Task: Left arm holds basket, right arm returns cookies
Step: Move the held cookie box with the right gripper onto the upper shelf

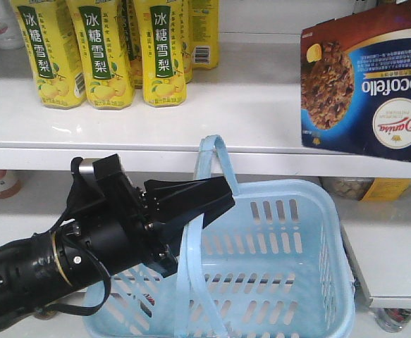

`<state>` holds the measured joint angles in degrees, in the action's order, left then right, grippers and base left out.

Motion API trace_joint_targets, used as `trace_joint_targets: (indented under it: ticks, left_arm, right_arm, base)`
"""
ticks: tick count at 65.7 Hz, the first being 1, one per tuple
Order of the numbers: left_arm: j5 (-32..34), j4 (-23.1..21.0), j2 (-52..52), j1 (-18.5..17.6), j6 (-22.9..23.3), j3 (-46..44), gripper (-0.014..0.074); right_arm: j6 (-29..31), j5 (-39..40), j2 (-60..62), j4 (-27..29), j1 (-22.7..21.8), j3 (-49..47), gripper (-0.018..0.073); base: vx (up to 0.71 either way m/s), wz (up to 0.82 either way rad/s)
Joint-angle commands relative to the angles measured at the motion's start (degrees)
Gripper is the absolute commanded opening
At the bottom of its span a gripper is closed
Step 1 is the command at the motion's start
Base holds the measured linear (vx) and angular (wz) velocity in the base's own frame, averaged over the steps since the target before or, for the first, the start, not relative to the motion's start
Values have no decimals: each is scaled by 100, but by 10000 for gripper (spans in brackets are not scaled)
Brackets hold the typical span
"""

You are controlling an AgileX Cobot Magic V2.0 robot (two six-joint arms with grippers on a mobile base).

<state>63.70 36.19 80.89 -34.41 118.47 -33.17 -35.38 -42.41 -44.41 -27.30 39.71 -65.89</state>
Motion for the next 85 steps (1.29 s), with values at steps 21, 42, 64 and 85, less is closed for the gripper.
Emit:
trace_joint_targets:
  ticks: [21,42,64,85]
  left_arm:
    - [249,-727,-181,68,-187,-225,0]
    - [249,-727,-181,68,-187,-225,0]
    - [249,-727,-181,68,-187,-225,0]
    - [249,-727,-181,68,-187,-225,0]
  right_arm:
    - [-1141,899,-814,-2299,-82,-155,-6]
    - [-1804,1803,-1638,-2505,-1199,-155,-6]
    - [-2030,2331,-2465,-2675,-1396,-139,-6]
    - [-2107,2399,-2875,-2678,-1396,74,-6]
  base:
    - [0,0]
    - [0,0]
    - [0,0]
    - [0,0]
